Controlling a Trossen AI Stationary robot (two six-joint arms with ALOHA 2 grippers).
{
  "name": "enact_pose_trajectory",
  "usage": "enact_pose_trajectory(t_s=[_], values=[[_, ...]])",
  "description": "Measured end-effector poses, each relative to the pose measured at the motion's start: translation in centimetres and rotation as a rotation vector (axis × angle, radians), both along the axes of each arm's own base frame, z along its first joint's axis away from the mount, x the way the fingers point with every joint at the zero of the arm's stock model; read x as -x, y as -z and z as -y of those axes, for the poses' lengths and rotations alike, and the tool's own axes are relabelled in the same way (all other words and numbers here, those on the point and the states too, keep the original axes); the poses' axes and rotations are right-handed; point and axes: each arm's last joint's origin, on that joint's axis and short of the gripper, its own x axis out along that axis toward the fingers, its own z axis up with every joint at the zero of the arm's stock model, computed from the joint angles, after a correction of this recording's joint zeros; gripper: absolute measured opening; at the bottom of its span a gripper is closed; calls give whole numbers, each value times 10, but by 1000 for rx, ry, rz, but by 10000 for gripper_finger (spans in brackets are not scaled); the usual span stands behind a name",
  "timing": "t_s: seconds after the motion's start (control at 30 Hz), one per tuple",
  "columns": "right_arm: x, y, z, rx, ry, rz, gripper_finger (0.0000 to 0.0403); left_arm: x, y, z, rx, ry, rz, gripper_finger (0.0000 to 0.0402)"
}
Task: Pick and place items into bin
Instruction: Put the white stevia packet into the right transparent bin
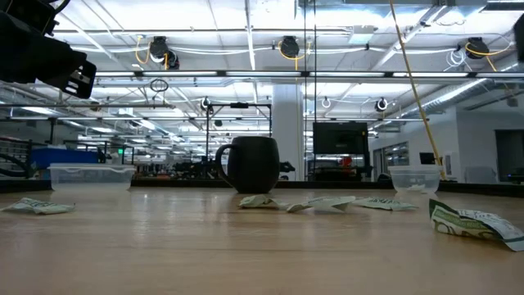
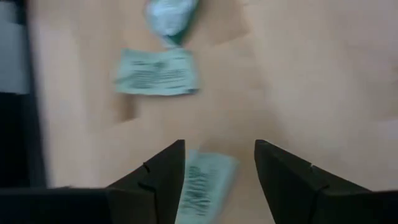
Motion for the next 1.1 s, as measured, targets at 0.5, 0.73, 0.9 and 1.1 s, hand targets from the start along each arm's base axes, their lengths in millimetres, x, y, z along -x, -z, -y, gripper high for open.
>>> enact_pose_trajectory(t_s=[0.5, 0.73, 0.9, 1.1], values=[[7, 19, -3, 101, 41, -33, 160, 0, 0, 0, 0, -1, 0, 97], [6, 26, -5, 109, 49, -62, 160, 0, 0, 0, 0, -1, 0, 97], [4, 27, -2, 154, 81, -28, 157, 0, 0, 0, 0, 0, -1, 97], [1, 29, 14, 388, 52, 25, 133, 0, 0, 0, 0, -1, 0, 97]])
